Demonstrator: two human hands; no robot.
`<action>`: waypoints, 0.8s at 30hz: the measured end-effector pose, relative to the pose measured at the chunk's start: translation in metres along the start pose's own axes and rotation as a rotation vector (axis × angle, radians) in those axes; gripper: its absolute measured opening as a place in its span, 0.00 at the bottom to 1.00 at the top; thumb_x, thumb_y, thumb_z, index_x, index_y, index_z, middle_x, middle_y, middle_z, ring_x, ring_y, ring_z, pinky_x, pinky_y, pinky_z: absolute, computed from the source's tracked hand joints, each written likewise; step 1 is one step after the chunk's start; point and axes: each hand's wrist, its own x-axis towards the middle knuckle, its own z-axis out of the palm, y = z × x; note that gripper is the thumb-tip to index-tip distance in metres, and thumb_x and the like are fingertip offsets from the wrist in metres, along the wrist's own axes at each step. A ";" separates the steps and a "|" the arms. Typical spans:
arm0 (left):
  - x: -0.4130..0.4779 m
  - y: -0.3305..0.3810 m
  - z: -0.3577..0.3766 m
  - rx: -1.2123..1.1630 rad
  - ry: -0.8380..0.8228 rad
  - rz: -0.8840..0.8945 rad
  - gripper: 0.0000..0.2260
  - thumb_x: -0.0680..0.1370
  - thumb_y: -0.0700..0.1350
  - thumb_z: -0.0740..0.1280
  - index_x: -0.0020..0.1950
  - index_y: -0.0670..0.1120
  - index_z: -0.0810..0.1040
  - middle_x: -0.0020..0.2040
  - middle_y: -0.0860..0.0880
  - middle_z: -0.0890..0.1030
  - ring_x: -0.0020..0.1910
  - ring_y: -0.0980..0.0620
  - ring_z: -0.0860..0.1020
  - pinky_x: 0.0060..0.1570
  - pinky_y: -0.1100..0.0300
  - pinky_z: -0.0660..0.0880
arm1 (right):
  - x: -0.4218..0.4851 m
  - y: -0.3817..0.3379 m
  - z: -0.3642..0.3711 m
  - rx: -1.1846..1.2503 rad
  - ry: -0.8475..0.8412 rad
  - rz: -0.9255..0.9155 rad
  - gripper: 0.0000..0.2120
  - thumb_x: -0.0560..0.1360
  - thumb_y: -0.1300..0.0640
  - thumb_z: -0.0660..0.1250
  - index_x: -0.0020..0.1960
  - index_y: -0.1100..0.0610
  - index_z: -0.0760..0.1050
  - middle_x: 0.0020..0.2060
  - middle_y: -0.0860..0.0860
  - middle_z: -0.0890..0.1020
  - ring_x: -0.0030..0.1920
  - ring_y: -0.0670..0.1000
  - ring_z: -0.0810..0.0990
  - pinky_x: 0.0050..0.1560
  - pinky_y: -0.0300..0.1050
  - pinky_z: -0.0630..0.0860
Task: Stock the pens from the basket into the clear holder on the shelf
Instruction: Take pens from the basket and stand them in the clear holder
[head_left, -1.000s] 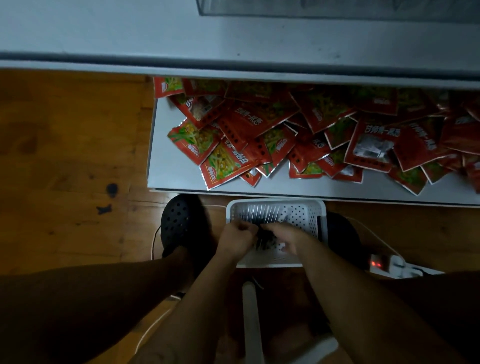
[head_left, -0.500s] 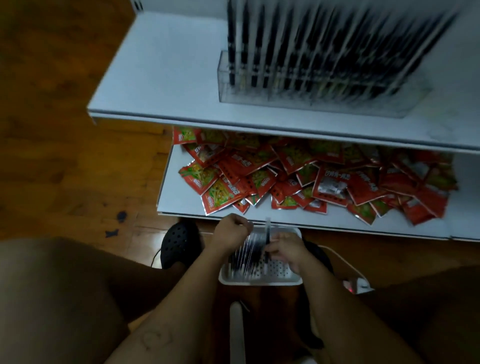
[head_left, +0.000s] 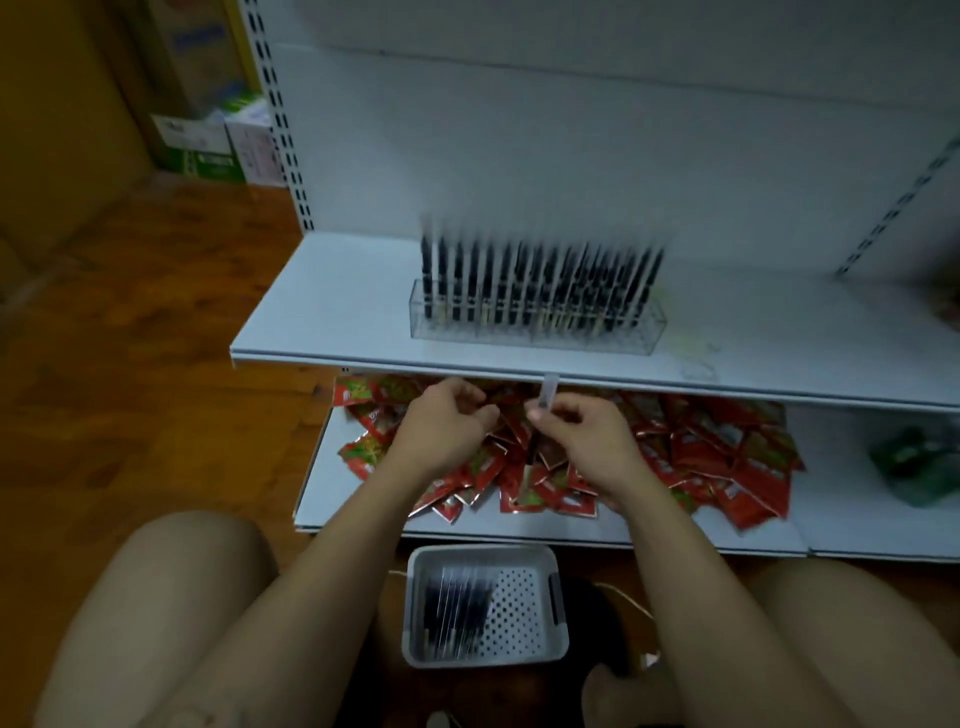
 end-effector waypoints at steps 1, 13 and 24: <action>0.000 0.010 -0.007 0.002 0.022 0.026 0.09 0.76 0.50 0.69 0.54 0.49 0.78 0.46 0.52 0.81 0.45 0.54 0.79 0.42 0.60 0.74 | 0.003 -0.013 -0.008 -0.044 0.050 -0.052 0.11 0.74 0.57 0.72 0.56 0.54 0.79 0.40 0.52 0.83 0.43 0.50 0.81 0.47 0.45 0.77; 0.080 0.030 -0.057 0.054 0.436 0.074 0.26 0.73 0.54 0.72 0.67 0.45 0.70 0.62 0.46 0.74 0.61 0.46 0.73 0.59 0.50 0.72 | 0.063 -0.077 -0.094 -0.031 0.714 -0.433 0.22 0.73 0.61 0.71 0.64 0.48 0.70 0.44 0.44 0.79 0.39 0.49 0.83 0.45 0.53 0.82; 0.133 0.024 -0.049 0.200 0.326 -0.089 0.39 0.68 0.61 0.74 0.72 0.44 0.64 0.69 0.42 0.69 0.68 0.40 0.66 0.65 0.41 0.68 | 0.107 -0.065 -0.106 -0.174 0.695 -0.488 0.17 0.75 0.61 0.70 0.61 0.50 0.72 0.43 0.41 0.79 0.37 0.40 0.79 0.44 0.30 0.77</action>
